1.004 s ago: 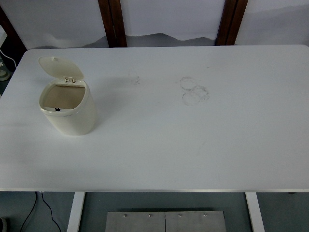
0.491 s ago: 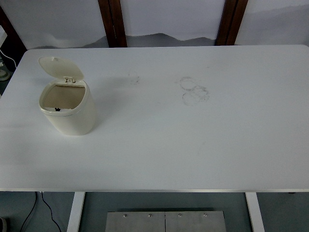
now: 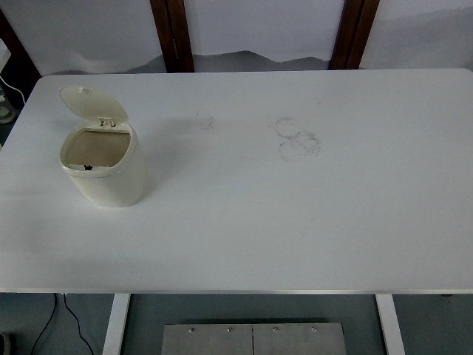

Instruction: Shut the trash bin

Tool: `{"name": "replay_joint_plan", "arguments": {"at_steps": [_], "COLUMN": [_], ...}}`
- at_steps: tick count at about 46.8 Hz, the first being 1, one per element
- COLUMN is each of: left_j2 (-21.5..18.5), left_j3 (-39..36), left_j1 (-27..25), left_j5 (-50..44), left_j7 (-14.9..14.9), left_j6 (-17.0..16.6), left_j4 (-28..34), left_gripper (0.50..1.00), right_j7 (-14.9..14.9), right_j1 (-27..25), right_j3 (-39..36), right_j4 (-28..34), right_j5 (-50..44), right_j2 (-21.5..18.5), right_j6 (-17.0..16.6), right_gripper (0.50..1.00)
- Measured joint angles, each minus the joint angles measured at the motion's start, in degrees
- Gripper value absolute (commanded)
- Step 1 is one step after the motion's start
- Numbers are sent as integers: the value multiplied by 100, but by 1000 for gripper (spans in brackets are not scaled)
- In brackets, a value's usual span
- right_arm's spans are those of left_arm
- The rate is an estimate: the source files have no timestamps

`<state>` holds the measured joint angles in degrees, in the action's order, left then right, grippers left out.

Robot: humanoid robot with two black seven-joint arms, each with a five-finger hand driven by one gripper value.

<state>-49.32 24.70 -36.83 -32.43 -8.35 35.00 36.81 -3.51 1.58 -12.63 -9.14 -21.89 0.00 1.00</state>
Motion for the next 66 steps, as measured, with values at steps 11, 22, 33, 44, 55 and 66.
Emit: {"name": "replay_joint_plan", "arguments": {"at_steps": [11,22,33,44,55,66], "left_j2": [0,7,-42,-100,-362,-647], "left_j3": [-8,-9,-36,-48,-59,-71], "left_j1": [0,0,-62,-208,-414,-848], "left_j5": [0,0,28,408,885,1296], "left_j7": [8,9,70,246,315,571], "left_j6": [0,0,-2,-265,-343,-397], "left_j4": [2,2,15,83,358,794], "left_gripper": [1000,1000,1000,1000,1000,1000], "right_j7": [0,0,0,0,0,-1], "right_j1": [0,0,0,1,3,8], "right_j3": [-2,0,3,6,6,6], "right_j4": [0,0,0,0,0,0], "right_j5": [0,0,1,1,2,0], "right_j2": [0,0,0,0,0,0], "right_j6": [4,2,0,-1,-1,-1], "right_gripper": [995,995,995,995,995,995]}}
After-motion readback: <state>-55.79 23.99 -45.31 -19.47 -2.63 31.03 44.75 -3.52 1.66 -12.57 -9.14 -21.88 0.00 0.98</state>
